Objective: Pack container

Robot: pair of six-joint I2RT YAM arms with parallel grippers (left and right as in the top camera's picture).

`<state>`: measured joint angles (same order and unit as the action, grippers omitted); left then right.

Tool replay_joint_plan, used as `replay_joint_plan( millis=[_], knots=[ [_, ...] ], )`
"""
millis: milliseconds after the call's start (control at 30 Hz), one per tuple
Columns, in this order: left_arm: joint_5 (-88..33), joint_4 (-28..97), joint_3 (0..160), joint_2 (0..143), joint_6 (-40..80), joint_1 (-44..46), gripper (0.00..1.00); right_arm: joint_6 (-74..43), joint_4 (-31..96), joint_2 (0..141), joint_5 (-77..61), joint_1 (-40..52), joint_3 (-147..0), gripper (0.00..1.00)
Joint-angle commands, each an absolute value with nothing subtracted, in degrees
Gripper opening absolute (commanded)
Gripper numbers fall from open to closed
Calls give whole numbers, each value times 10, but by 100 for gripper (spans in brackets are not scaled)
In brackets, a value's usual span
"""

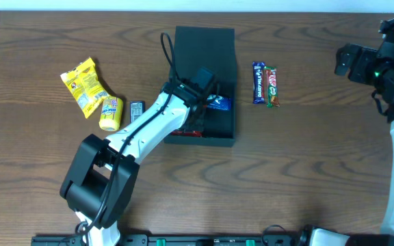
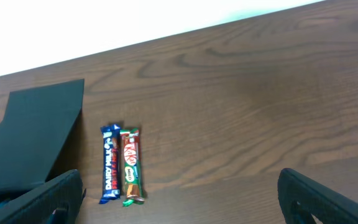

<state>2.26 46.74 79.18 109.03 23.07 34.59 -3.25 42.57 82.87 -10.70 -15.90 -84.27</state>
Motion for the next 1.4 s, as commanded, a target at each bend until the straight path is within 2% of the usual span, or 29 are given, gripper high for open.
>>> replay_joint_plan(
  millis=[0, 300, 600, 867, 967, 1167, 1200, 1233, 1333, 1367],
  knots=[
    [20, 456, 771, 1094, 227, 343, 6, -43, 425, 830, -110, -165, -844, 99],
    [21, 407, 725, 1094, 227, 343, 6, -43, 425, 830, -110, -165, -844, 99],
    [24, 416, 747, 1090, 227, 341, 6, -43, 424, 830, -110, -165, -844, 99],
    [196, 471, 884, 1025, 227, 336, 6, -42, 424, 830, -110, -165, -844, 99],
    [220, 473, 888, 1001, 242, 301, 6, -42, 423, 830, -110, -165, -844, 99],
    [194, 506, 881, 999, 303, 168, 6, -42, 406, 830, -110, -165, -844, 99],
    [195, 507, 881, 999, 302, 151, 8, -42, 402, 830, -110, -165, -844, 99],
    [197, 506, 881, 1000, 299, 132, 17, -42, 398, 830, -110, -165, -844, 99],
    [199, 500, 877, 1010, 295, 82, 54, -42, 389, 830, -110, -165, -844, 99],
    [199, 500, 877, 1015, 295, 69, 61, -42, 388, 830, -110, -165, -844, 99]
  ],
)
